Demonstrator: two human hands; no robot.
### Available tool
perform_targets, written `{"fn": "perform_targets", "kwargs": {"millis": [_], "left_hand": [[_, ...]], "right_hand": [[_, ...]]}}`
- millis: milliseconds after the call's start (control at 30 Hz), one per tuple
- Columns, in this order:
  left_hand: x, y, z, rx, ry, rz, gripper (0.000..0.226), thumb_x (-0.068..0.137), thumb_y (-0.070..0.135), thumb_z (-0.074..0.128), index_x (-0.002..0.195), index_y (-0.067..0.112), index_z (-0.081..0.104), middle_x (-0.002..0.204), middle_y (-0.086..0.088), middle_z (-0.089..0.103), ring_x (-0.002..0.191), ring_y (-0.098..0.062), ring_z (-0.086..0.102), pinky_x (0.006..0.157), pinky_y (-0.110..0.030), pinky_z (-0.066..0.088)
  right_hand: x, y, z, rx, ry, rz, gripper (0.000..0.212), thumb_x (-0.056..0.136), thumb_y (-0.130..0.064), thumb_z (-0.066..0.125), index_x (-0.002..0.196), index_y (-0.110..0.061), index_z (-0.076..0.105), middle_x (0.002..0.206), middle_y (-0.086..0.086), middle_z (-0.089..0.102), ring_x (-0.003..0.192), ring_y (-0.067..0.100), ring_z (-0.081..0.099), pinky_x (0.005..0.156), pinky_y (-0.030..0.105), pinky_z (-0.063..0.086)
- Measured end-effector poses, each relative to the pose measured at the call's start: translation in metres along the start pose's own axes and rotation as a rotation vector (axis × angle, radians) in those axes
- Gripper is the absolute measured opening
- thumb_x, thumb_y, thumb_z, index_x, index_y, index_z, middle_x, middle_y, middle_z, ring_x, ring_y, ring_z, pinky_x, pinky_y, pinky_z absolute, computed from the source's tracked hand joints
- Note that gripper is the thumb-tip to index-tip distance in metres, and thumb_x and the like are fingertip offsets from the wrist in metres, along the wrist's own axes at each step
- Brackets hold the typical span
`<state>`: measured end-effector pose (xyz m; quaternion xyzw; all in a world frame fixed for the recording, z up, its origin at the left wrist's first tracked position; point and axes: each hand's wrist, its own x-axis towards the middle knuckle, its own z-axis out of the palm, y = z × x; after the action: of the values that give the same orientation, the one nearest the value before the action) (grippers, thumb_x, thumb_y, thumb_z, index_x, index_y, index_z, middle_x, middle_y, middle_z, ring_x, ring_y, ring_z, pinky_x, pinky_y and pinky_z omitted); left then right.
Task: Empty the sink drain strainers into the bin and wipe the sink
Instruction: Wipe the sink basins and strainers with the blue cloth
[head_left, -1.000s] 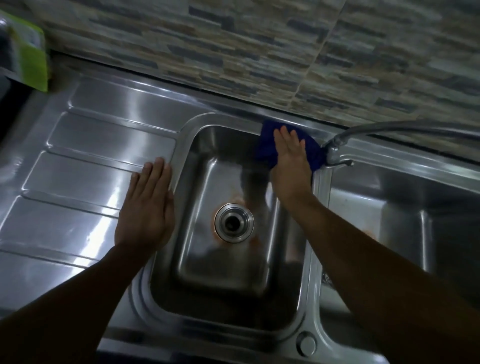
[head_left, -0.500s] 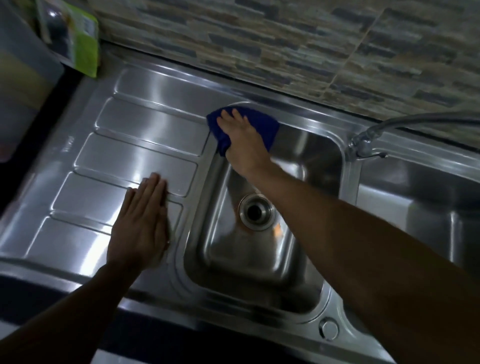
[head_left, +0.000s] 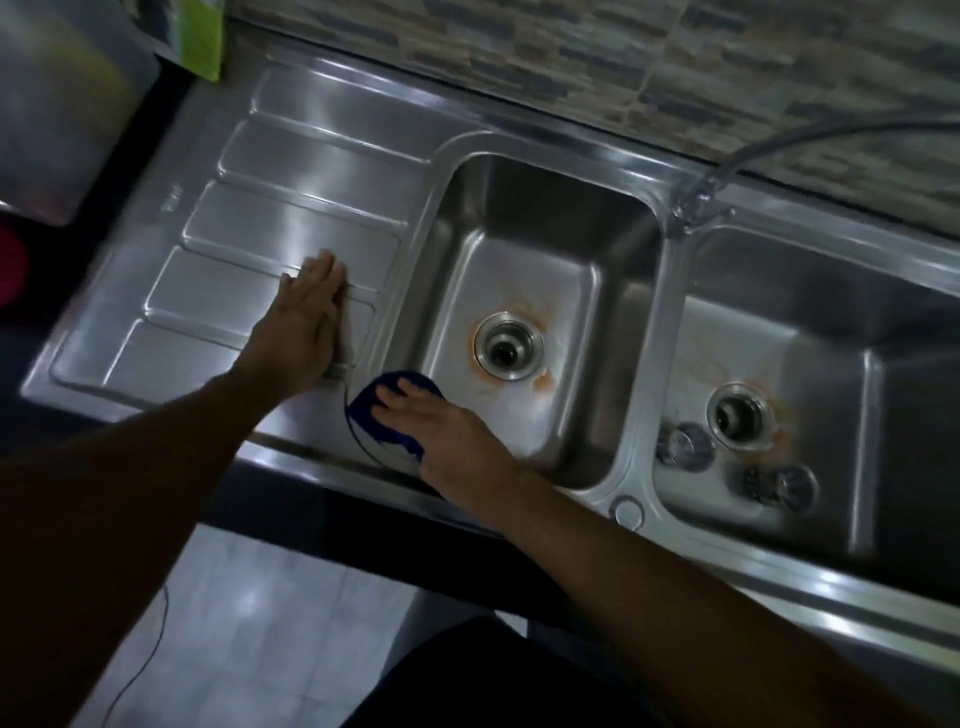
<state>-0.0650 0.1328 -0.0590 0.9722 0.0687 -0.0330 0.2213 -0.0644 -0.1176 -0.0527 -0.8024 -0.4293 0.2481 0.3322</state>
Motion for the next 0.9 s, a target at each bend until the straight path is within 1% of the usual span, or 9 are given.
{"fn": "perform_targets", "kwargs": {"millis": [100,200,300,400,467,567,633,733,900], "left_hand": [[-0.002,0.012,-0.002,-0.016,-0.053,-0.085,0.054,0.103,0.007,0.043,0.154,-0.003,0.028,0.165,-0.022,0.018,0.155,-0.036,0.014,0.128,-0.048,0.01],[-0.012,0.042,0.009,0.071,-0.091,-0.135,0.056,0.105,0.018,0.031,0.155,-0.005,0.023,0.165,-0.026,0.014,0.153,-0.045,0.013,0.123,-0.055,0.014],[-0.024,0.067,0.023,0.196,-0.109,-0.104,0.064,0.098,0.023,0.03,0.155,-0.005,0.022,0.164,-0.026,0.014,0.149,-0.05,0.017,0.117,-0.06,0.018],[-0.026,0.077,0.027,0.122,-0.086,-0.116,0.064,0.1,0.028,0.02,0.156,-0.003,0.022,0.166,-0.023,0.011,0.152,-0.046,0.011,0.121,-0.057,0.012],[-0.028,0.081,0.029,0.073,-0.061,-0.115,0.057,0.106,0.024,0.02,0.157,-0.002,0.019,0.167,-0.021,0.009,0.155,-0.041,0.006,0.125,-0.055,0.006],[-0.026,0.087,0.032,0.043,-0.008,-0.028,0.059,0.104,0.025,0.021,0.157,-0.002,0.02,0.166,-0.021,0.011,0.156,-0.036,0.006,0.127,-0.052,0.002],[-0.017,0.09,0.032,0.034,0.003,-0.001,0.062,0.103,0.029,0.019,0.157,0.0,0.02,0.166,-0.019,0.013,0.156,-0.034,0.006,0.128,-0.05,0.001],[0.007,0.089,0.03,0.031,0.021,0.023,0.061,0.104,0.03,0.019,0.158,0.002,0.021,0.166,-0.018,0.017,0.156,-0.033,0.008,0.128,-0.05,0.001],[0.056,0.077,0.025,0.092,0.039,0.068,0.059,0.104,0.028,0.02,0.158,0.004,0.021,0.167,-0.017,0.015,0.157,-0.031,0.007,0.128,-0.047,0.003]], "right_hand": [[-0.046,0.015,-0.013,-0.052,-0.004,0.006,0.061,0.073,0.019,0.065,0.131,-0.001,0.063,0.142,0.015,0.055,0.138,0.034,0.046,0.113,0.049,0.04],[-0.112,0.047,-0.041,-0.193,0.036,-0.071,0.058,0.065,0.017,0.073,0.121,0.003,0.069,0.13,0.019,0.064,0.124,0.042,0.058,0.099,0.059,0.05],[-0.163,0.071,-0.074,-0.333,0.063,-0.154,0.06,0.065,0.011,0.078,0.122,-0.003,0.069,0.132,0.014,0.064,0.126,0.035,0.058,0.105,0.056,0.046],[-0.166,0.069,-0.071,-0.33,0.137,-0.172,0.046,0.075,0.01,0.071,0.119,-0.002,0.071,0.13,0.014,0.065,0.126,0.035,0.058,0.106,0.058,0.044],[-0.161,0.059,-0.054,-0.272,0.252,-0.094,0.039,0.08,0.009,0.058,0.115,0.0,0.072,0.125,0.015,0.068,0.121,0.036,0.061,0.105,0.058,0.043],[-0.153,0.053,-0.046,-0.244,0.222,0.076,0.057,0.064,0.015,0.074,0.117,-0.005,0.073,0.124,0.011,0.069,0.118,0.029,0.065,0.104,0.051,0.048],[-0.138,0.057,-0.056,-0.239,0.153,0.195,0.065,0.063,0.014,0.076,0.123,-0.009,0.07,0.128,0.009,0.068,0.118,0.026,0.065,0.105,0.038,0.049],[-0.103,0.068,-0.074,-0.148,0.132,0.443,0.062,0.079,0.01,0.061,0.136,-0.013,0.06,0.134,0.009,0.063,0.117,0.024,0.062,0.098,0.019,0.042],[-0.031,0.105,-0.105,-0.139,0.242,0.763,0.037,0.093,0.0,0.055,0.128,-0.011,0.06,0.116,0.013,0.068,0.093,0.021,0.066,0.075,0.024,0.052]]}}
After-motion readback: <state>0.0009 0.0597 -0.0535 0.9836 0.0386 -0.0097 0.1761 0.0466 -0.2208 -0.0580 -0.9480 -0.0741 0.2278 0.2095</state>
